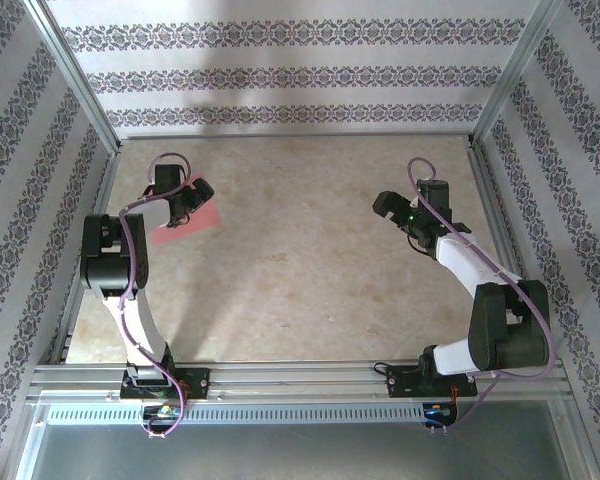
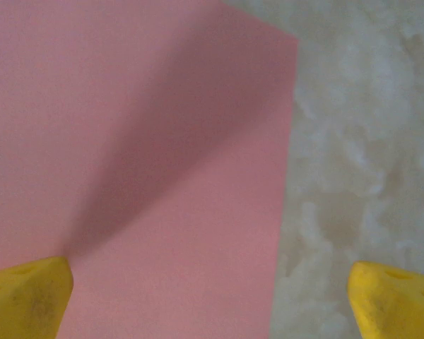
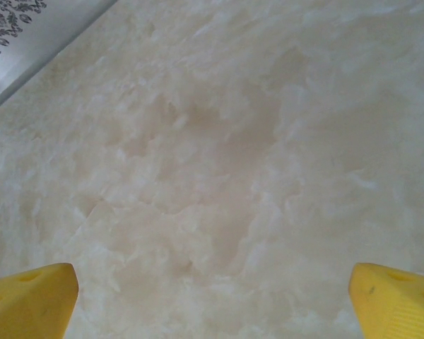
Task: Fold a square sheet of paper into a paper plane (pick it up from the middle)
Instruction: Move the square sheet of paper to the center of the table.
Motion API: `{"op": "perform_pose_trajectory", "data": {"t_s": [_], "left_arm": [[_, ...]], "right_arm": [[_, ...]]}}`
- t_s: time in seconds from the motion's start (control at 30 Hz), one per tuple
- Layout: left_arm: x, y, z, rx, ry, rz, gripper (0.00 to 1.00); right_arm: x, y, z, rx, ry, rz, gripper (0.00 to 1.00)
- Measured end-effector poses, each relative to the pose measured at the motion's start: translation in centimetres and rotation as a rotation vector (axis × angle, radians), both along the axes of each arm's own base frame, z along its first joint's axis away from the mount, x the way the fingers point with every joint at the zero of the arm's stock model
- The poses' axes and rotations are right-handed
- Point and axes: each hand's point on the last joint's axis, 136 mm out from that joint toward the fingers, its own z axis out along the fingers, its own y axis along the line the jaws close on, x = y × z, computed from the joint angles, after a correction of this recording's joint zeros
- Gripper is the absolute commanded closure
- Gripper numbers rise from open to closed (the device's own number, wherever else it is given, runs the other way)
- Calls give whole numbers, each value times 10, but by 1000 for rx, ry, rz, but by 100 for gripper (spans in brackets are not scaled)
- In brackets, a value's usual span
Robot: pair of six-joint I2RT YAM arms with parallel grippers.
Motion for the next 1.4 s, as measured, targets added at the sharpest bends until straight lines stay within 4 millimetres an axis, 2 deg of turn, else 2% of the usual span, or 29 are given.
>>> {"op": "perform_pose_trajectory", "data": {"t_s": [0.13,0.33,0.5,0.57,0.67,0.9,1.03,1.13,1.2,1.3,1.4], "left_arm": [[7,-3,3,-26,-3,2,3],[3,-11,0,-69,18,-18,5],[-5,-28,-1,-121,29,-59,6],[-16,-45,-1,-135,45,-92,6],[-41,-83,-1,-158,89,-156,6],[-134,-196,-3,-252,217,-287,6],[-177,-242,-3,-290,274,-314,5],[-189,-261,-1,-304,296,-337,4],[-190,-264,3,-294,313,-342,2],[-180,-263,21,-240,300,-369,0],[-166,-262,49,-171,240,-433,0]], "right_arm": [[1,3,1,18,3,1,2],[2,7,0,31,9,2,2],[3,7,-2,44,20,-10,2],[3,9,-3,46,24,-7,2],[2,14,-6,52,32,0,2],[1,20,-11,65,51,4,2],[1,20,-11,69,52,1,2],[0,21,-11,71,54,2,4],[-2,24,-13,69,63,9,4],[-11,36,-15,63,87,48,4],[-24,61,-14,60,107,120,6]]}}
